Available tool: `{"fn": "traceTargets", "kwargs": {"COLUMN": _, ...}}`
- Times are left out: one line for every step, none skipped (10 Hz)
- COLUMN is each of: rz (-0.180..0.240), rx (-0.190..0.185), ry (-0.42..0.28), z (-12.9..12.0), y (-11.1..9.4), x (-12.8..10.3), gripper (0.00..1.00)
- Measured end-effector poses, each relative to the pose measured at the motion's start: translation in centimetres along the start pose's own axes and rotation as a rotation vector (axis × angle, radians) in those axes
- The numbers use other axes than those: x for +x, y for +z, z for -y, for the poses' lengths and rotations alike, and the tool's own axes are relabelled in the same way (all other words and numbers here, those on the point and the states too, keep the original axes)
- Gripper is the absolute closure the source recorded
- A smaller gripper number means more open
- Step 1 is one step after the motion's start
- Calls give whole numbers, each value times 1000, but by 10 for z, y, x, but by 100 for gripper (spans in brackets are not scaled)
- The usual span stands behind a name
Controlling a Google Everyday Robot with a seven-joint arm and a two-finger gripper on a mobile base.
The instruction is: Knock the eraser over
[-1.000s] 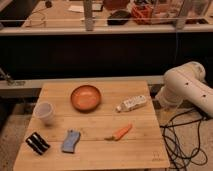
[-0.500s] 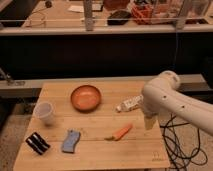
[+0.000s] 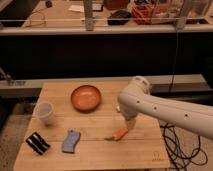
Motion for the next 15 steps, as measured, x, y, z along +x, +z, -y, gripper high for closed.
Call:
{"fn": "traceTargets", "kwargs": {"rz": 6, "rx": -1, "ry": -9, "z": -6, "y": 1, "x": -7, "gripper": 20}}
{"fn": "traceTargets", "kwargs": {"rz": 18, "rx": 1, "ry": -21, "z": -9, "y": 0, "x": -10, "gripper": 20}}
{"fn": "traceTargets", "kwargs": {"rz": 31, "rx": 6, "ry": -26, "z": -8, "y": 3, "x": -11, "gripper": 20}}
{"fn": "traceTargets", "kwargs": {"rz": 48, "rx": 17, "ry": -34, "z": -4, "y": 12, "x": -10, "gripper": 20}}
{"fn": "traceTargets", "kwargs": {"rz": 59, "rx": 27, "ry": -31, "z": -2, "y": 21, "x": -3, "gripper": 20}}
{"fn": "traceTargets", "kwargs": {"rz": 73, "rx": 33, "ry": -31, "z": -5, "y": 27, "x": 3, "gripper": 20}}
{"fn": "traceTargets", "kwargs": {"rz": 93, "rx": 38, "ry": -31, "z": -8, "y": 26, "x": 6, "gripper": 20}}
{"fn": "traceTargets", "kwargs": {"rz": 102, "rx": 43, "ry": -25, "z": -10, "y": 25, "x": 9, "gripper": 20}}
{"fn": "traceTargets", "kwargs": {"rz": 103, "rx": 48, "ry": -13, "z": -10, "y": 27, "x": 15, "gripper": 20}}
{"fn": "traceTargets", "kwargs": {"rz": 108, "rx": 64, "ry": -3, "z": -5, "y": 32, "x": 22, "gripper": 20}}
{"fn": "traceTargets", "kwargs": {"rz": 112, "rx": 74, "ry": 3, "z": -4, "y": 35, "x": 25, "gripper": 20}}
{"fn": "traceTargets", "kwargs": {"rz": 128, "rx": 84, "ry": 8, "z": -6, "y": 37, "x": 29, "gripper": 20}}
{"fn": "traceTargets", "kwargs": {"rz": 142, "rx": 90, "ry": 16, "z": -10, "y": 38, "x": 31, "gripper": 21}}
{"fn": "traceTargets", "kwargs": {"rz": 157, "rx": 100, "ry": 29, "z": -12, "y": 40, "x": 37, "gripper": 28}}
{"fn": "traceTargets", "kwargs": {"rz": 167, "rx": 109, "ry": 40, "z": -10, "y": 41, "x": 44, "gripper": 37}}
